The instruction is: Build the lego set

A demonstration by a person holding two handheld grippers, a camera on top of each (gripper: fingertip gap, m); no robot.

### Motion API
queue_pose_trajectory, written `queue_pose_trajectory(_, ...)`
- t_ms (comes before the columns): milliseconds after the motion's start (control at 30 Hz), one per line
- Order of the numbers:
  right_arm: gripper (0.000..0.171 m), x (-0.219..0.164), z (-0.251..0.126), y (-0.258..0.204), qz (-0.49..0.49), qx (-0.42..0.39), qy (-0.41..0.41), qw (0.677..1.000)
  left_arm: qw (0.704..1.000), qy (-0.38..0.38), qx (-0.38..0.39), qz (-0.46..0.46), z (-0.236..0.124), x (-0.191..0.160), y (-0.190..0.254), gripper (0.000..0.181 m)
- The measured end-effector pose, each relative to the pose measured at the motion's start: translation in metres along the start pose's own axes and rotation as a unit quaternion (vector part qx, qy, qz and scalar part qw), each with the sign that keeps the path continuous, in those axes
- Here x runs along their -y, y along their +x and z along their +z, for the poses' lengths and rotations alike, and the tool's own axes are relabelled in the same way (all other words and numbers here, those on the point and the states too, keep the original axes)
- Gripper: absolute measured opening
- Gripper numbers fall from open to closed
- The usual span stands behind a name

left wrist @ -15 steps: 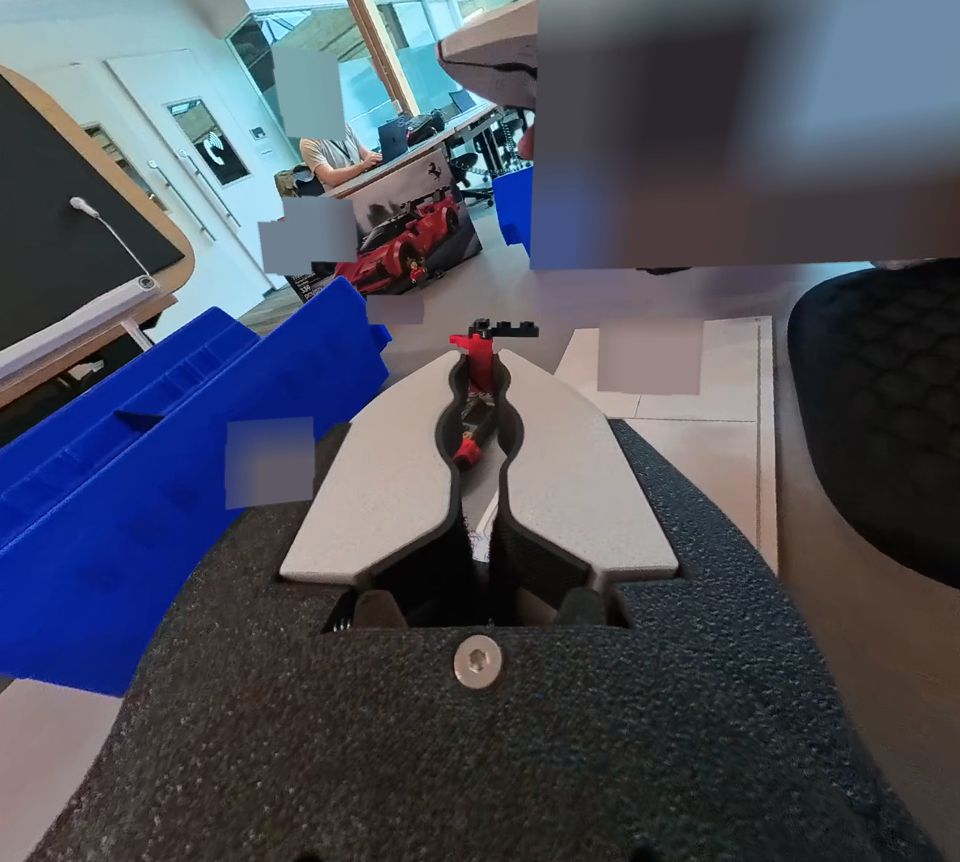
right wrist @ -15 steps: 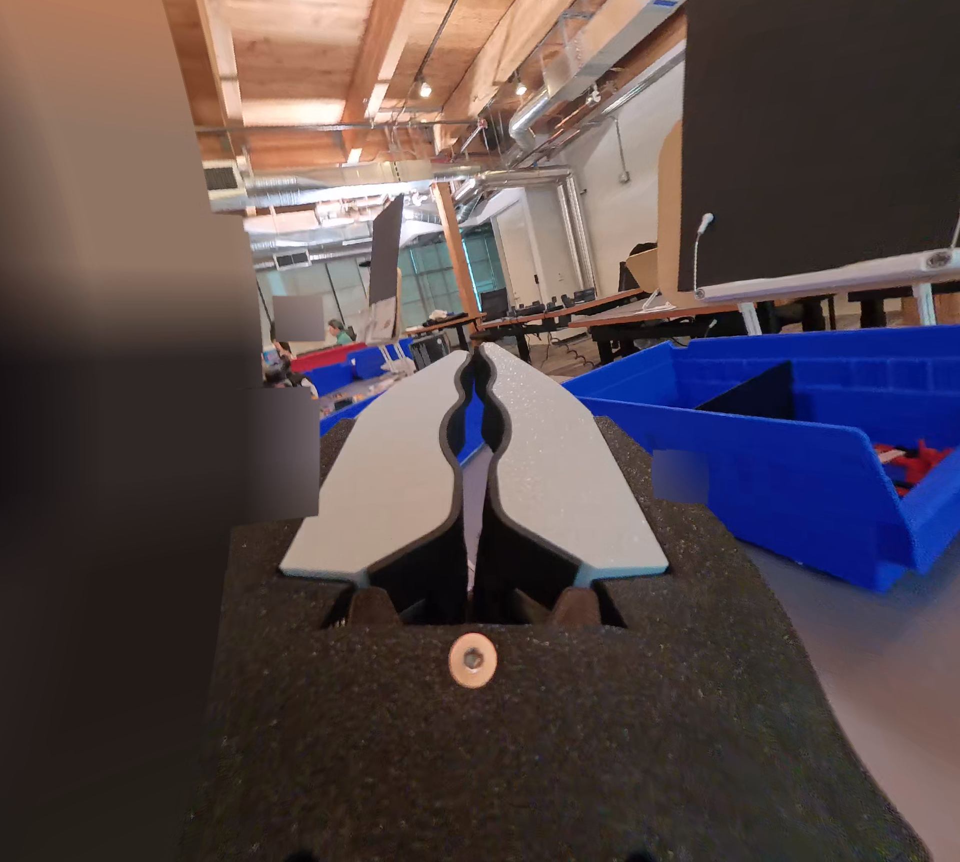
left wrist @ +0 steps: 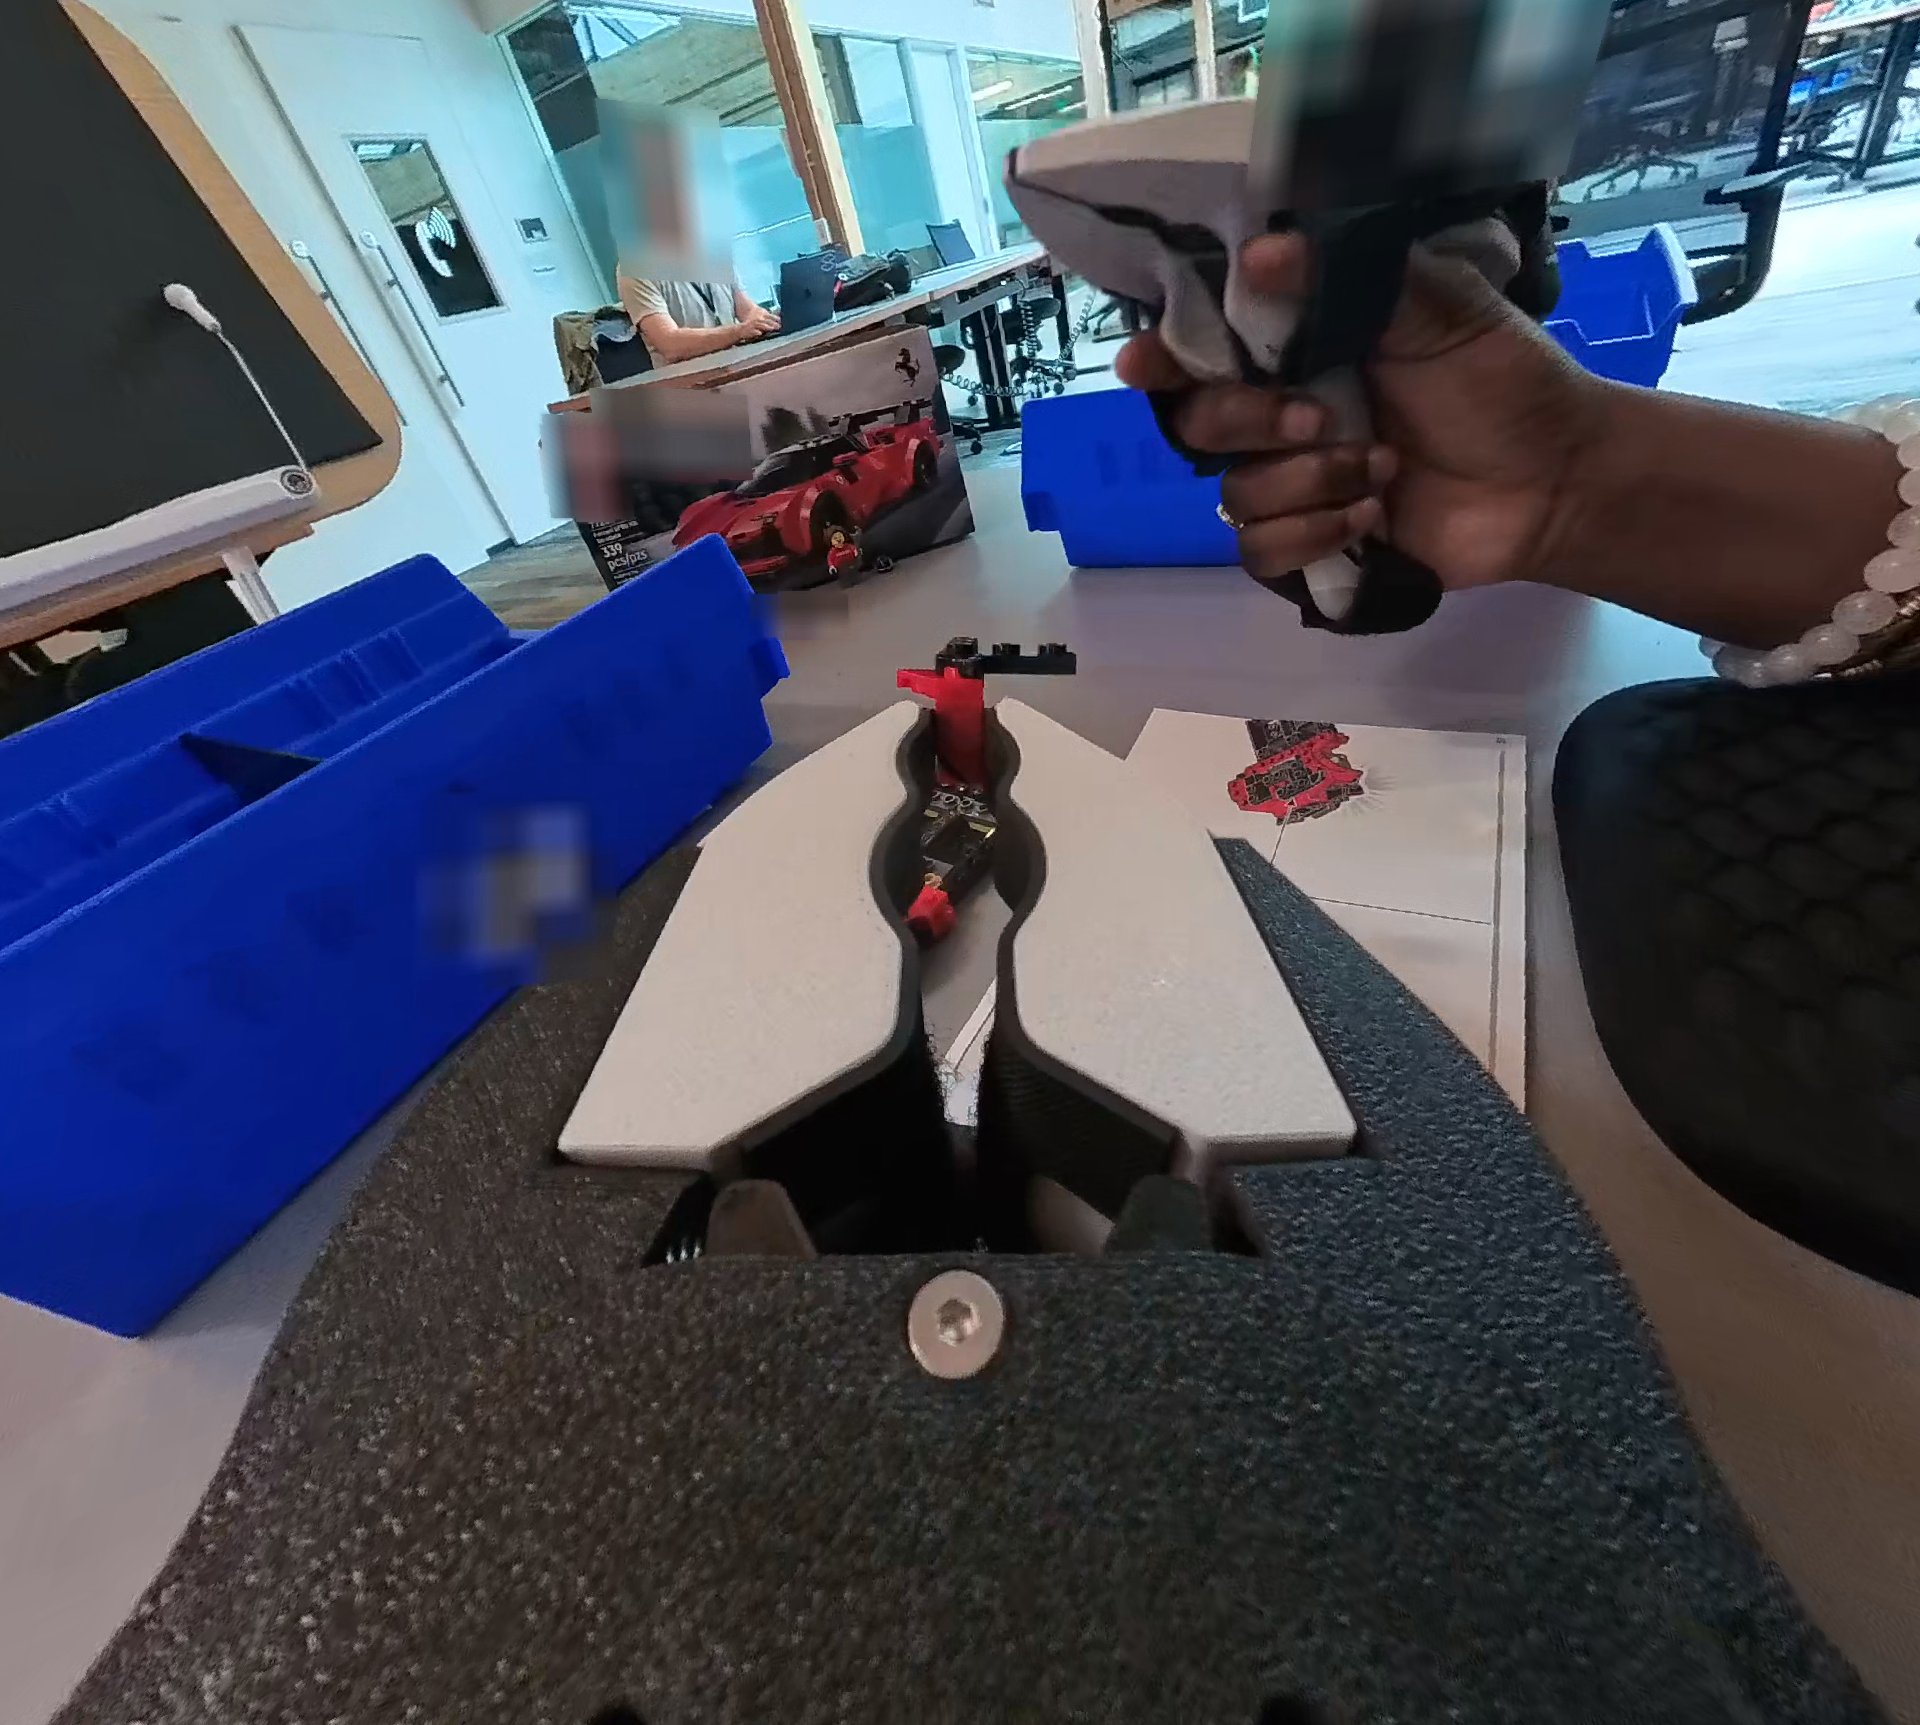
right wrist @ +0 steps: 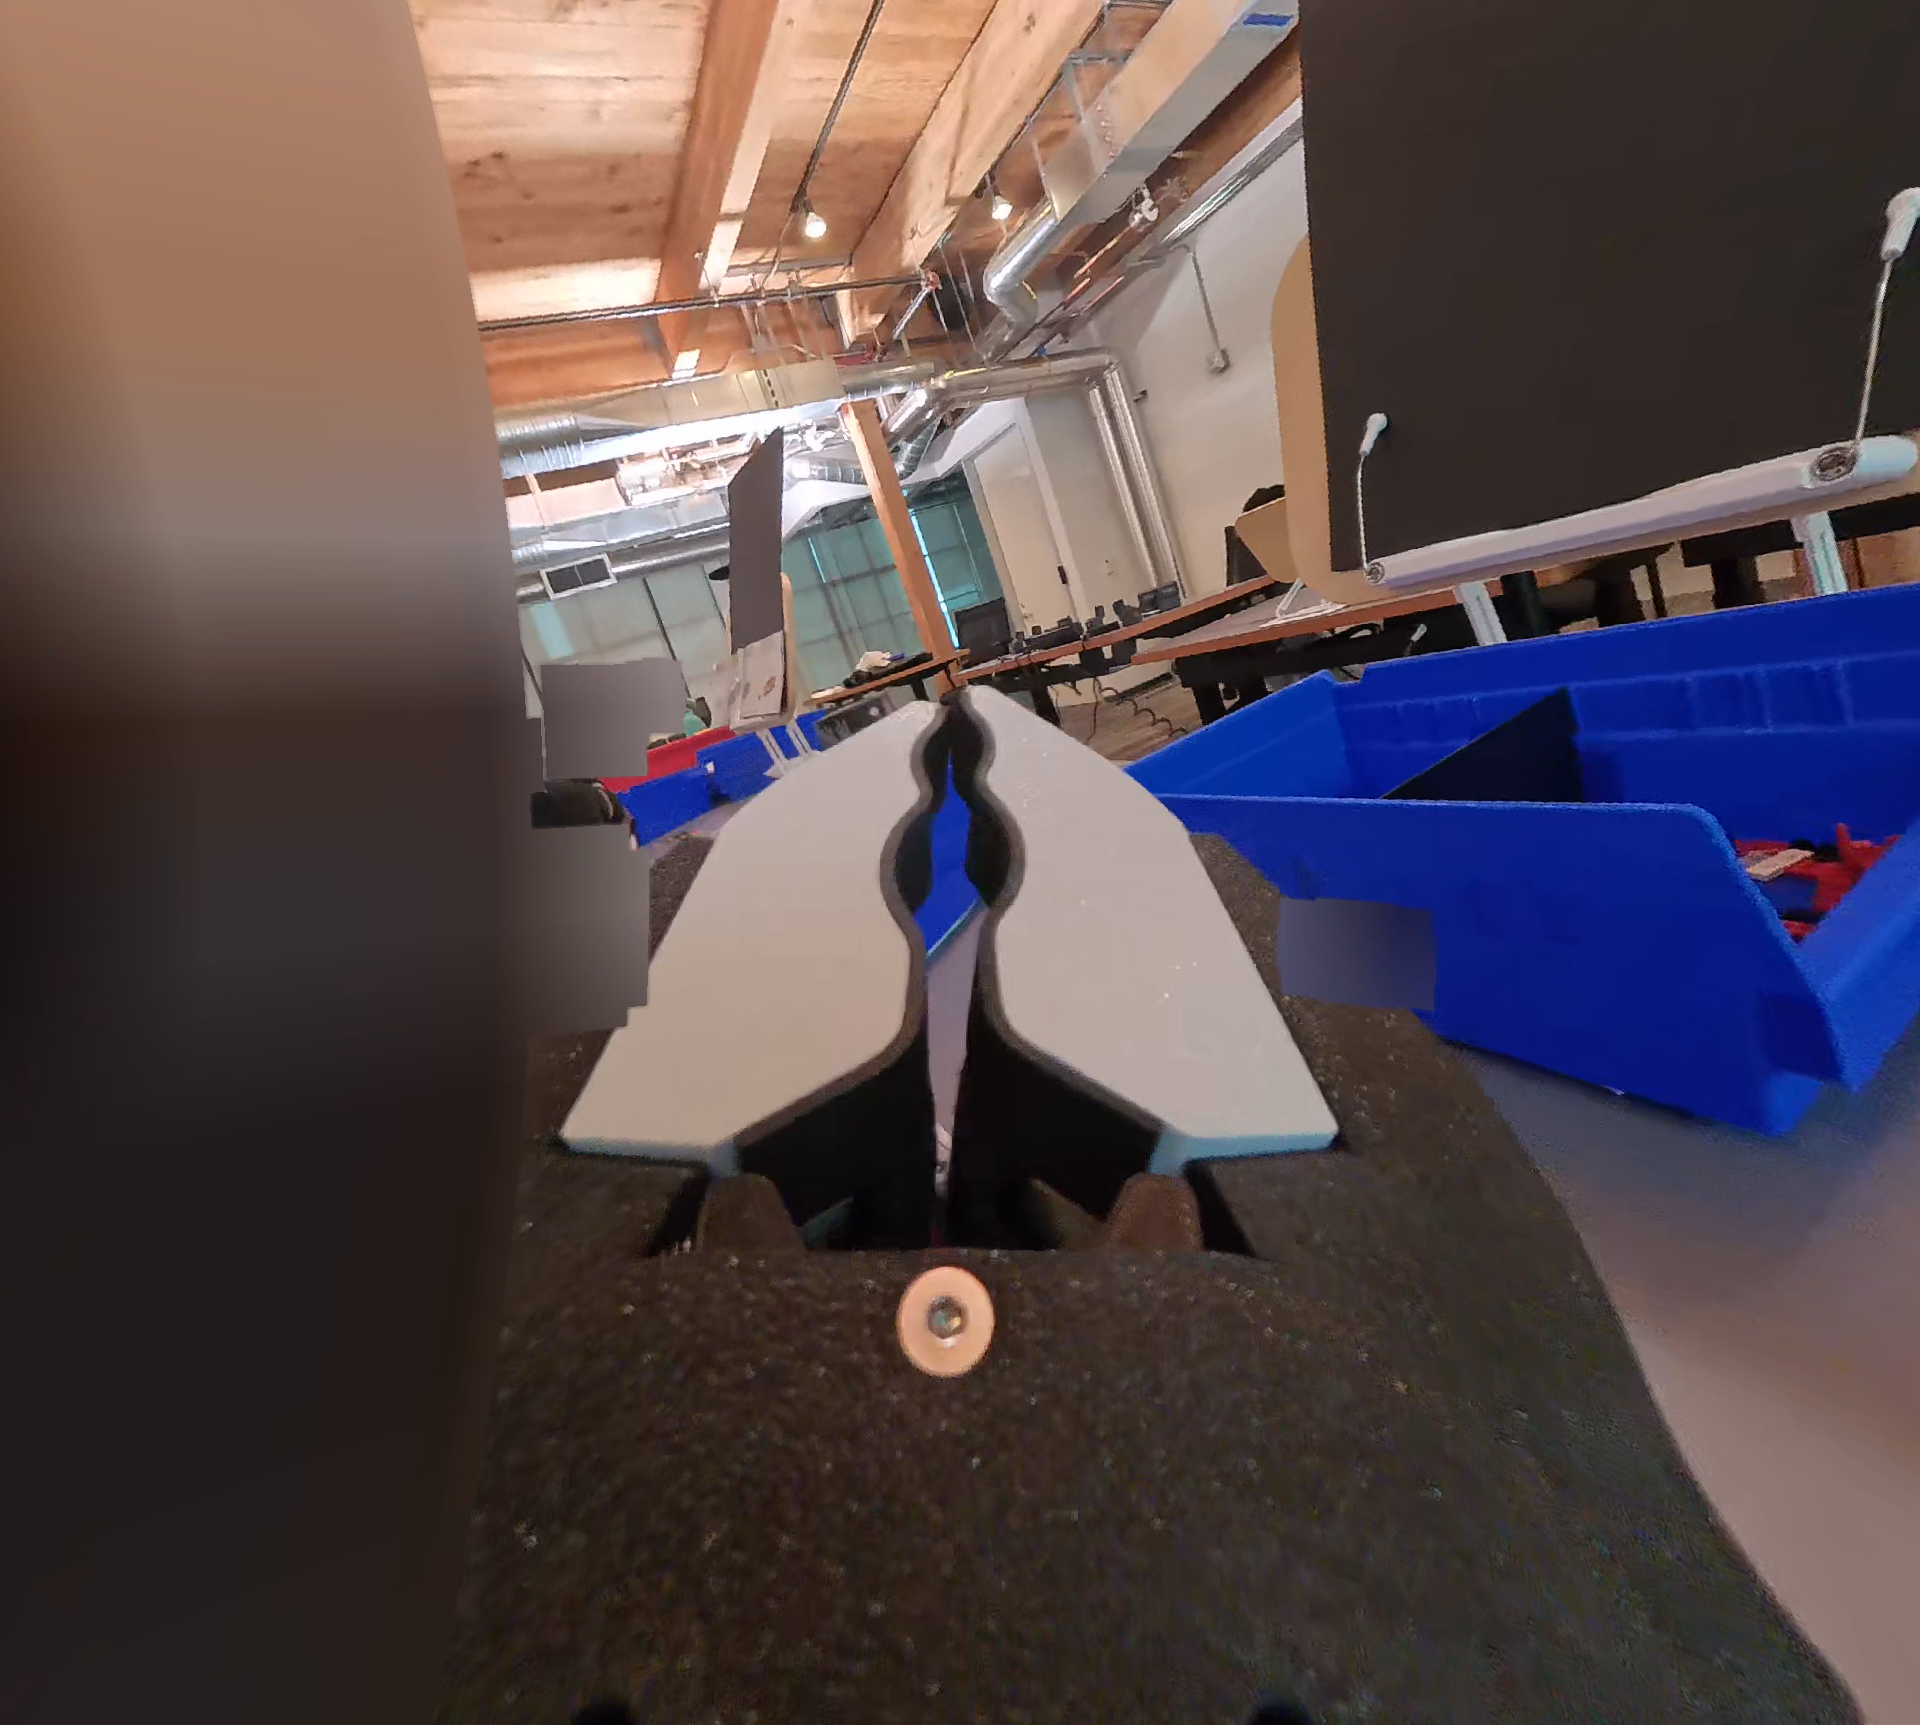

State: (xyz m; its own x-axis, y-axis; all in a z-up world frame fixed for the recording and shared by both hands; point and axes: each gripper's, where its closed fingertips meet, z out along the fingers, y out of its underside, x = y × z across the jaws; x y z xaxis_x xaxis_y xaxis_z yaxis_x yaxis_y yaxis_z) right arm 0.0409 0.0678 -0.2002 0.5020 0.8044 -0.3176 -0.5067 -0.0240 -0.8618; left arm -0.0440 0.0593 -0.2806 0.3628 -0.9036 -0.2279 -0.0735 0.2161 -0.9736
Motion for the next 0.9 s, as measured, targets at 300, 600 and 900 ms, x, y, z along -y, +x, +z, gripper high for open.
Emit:
queue_pose_trajectory(300, 0.0, -0.01, 0.003, -0.001, -0.022, -0.003, -0.038, 0.999, 1.0, 0.003, -0.002, -0.011, -0.001, 0.0, 0.0, 0.007)
queue_pose_trajectory(600, 0.002, -0.016, 0.005, 0.001, -0.026, -0.011, -0.05, 0.998, 1.0, 0.003, -0.003, -0.023, -0.001, 0.0, -0.002, 0.007)
queue_pose_trajectory(900, 0.0, -0.046, 0.011, -0.01, -0.051, 0.019, -0.145, 0.988, 0.998, 0.009, -0.003, -0.055, -0.002, 0.0, -0.005, 0.007)
